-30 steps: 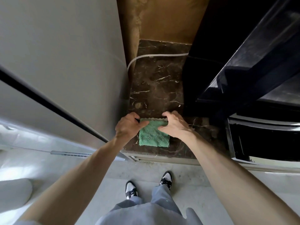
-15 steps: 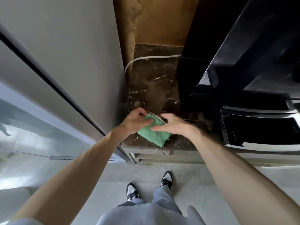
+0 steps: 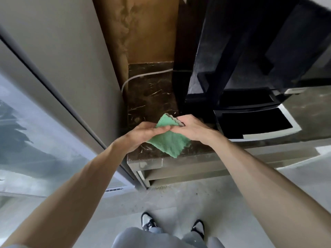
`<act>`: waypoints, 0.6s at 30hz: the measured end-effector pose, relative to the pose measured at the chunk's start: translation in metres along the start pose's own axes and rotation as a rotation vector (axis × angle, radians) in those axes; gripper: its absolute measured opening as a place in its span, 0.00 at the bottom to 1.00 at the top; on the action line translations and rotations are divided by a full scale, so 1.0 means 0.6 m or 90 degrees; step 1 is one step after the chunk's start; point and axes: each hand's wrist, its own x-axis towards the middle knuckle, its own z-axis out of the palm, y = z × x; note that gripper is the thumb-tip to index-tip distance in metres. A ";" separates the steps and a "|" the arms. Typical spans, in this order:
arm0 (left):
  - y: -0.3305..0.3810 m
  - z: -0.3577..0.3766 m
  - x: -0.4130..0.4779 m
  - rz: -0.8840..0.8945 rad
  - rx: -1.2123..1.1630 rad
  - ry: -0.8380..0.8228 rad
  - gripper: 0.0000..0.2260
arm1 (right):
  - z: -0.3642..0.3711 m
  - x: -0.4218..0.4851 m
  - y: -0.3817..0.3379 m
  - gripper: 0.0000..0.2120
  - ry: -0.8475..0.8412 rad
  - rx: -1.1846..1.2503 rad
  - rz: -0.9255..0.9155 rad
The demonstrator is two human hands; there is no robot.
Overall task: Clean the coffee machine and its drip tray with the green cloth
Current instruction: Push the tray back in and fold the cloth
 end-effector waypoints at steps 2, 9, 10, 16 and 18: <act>0.011 0.021 -0.006 0.023 -0.025 -0.041 0.18 | -0.023 -0.022 0.014 0.11 0.008 0.047 0.007; 0.052 0.141 -0.011 0.055 -0.129 -0.030 0.10 | -0.111 -0.142 0.092 0.08 0.058 0.267 -0.008; 0.063 0.173 -0.013 0.074 -0.149 -0.003 0.11 | -0.126 -0.166 0.110 0.08 0.075 0.308 -0.004; 0.115 0.411 -0.016 0.117 -0.285 0.005 0.17 | -0.223 -0.312 0.232 0.07 0.187 0.445 0.021; 0.131 0.498 -0.004 0.103 -0.297 -0.011 0.15 | -0.258 -0.364 0.280 0.07 0.229 0.463 0.016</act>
